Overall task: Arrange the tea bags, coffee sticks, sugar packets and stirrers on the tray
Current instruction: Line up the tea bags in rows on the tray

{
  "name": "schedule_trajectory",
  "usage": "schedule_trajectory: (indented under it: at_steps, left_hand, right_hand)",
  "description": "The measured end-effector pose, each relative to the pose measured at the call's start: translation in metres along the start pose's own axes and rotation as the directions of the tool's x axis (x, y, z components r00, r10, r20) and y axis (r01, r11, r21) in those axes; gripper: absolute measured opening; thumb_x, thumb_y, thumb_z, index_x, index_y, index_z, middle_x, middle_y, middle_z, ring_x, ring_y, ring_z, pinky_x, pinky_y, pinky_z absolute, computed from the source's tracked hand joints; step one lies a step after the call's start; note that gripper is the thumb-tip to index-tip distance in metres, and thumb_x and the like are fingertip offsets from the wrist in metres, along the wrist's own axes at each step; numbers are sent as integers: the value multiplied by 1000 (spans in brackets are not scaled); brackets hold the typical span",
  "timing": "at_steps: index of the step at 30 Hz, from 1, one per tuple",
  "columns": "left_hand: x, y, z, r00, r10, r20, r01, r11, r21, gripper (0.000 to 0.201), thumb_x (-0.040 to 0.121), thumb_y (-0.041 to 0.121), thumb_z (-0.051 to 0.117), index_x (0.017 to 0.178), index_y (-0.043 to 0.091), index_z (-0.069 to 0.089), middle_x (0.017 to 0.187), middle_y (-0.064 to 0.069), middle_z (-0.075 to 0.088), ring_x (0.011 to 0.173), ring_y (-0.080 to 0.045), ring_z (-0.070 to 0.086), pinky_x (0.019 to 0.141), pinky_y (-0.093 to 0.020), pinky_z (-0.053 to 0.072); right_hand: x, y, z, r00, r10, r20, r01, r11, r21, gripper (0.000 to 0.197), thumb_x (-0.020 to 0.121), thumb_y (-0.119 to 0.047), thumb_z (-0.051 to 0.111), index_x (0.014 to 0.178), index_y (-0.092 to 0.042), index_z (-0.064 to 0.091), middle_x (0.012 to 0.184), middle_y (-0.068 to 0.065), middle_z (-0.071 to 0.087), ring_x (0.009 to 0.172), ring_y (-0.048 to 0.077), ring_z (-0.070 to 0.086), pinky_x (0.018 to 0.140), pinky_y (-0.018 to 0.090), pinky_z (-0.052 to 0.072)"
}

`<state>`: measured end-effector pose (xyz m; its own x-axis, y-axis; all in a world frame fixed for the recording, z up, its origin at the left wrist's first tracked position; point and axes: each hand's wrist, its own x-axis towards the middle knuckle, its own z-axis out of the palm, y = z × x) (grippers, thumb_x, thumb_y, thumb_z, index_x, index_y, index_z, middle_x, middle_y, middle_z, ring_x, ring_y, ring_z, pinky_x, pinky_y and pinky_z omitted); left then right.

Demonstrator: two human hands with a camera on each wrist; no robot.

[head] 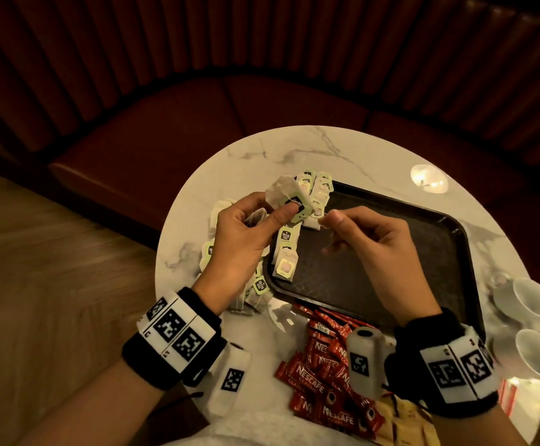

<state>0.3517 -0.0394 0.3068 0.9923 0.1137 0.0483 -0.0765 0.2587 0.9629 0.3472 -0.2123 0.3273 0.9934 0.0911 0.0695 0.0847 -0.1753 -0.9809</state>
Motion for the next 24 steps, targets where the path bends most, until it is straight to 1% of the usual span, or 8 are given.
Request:
schedule_trajectory:
  at_steps: [3,7,12,14,16,18,20,24]
  left_hand:
    - [-1,-1,0,1000,-25,19,25,1000,4,12,86,2,67,97,5,68,67,12,69,56,5,59,55,-8,43]
    - [-2,0,2,996,-78,36,79,996,-48,15,86,2,65,101,4,68,74,6,72,58,2,60,52,-9,42]
    - [-2,-3,-1,984,-145,106,148,989,-25,31,76,24,72,104,11,72,68,3,65,53,-8,37,48,-26,24]
    - [-3,-4,-2,968,-187,170,190,982,-2,35,76,27,75,107,11,73,75,-12,68,60,-17,43,51,-26,31]
    - [-4,-6,-3,941,-234,243,232,972,38,36,77,33,80,109,18,74,97,-29,67,77,-29,48,63,-37,38]
    - [-5,-5,-4,919,-272,286,259,962,85,36,73,38,81,106,24,75,96,-19,72,81,-32,52,68,-42,40]
    - [-5,-6,-4,893,-312,323,285,950,130,31,71,37,77,101,28,77,89,-10,73,80,-28,58,72,-42,43]
    - [-7,-4,-1,868,-334,366,308,942,129,24,79,36,66,95,21,75,73,1,63,55,-6,47,53,-19,38]
  right_hand:
    - [2,4,2,997,2,-80,2,999,48,18,91,-20,64,95,-6,76,89,10,73,66,13,64,62,19,54]
    - [3,9,3,995,11,-94,-12,1000,-9,17,91,-25,66,94,-12,77,83,0,73,65,7,60,62,17,49]
    - [4,13,4,992,26,-121,-27,1000,-10,17,93,-23,64,96,-10,75,75,-7,72,61,3,60,58,15,48]
    - [5,12,5,992,19,-128,-22,1000,-20,18,94,-23,63,98,-10,74,81,-2,73,63,4,61,59,16,49]
    - [6,11,5,993,17,-114,-20,1000,-21,18,94,-24,62,99,-12,74,87,2,75,71,7,66,63,19,52]
    - [5,9,6,997,22,-80,-23,1000,-10,18,93,-25,62,99,-14,74,92,2,76,84,13,71,73,24,58]
    - [3,6,7,999,30,-44,-29,999,20,19,91,-28,61,97,-15,73,95,2,76,90,16,72,80,28,59]
    - [3,5,8,999,28,-15,-27,997,68,21,96,-24,57,97,-8,70,90,4,75,84,12,70,75,22,56]
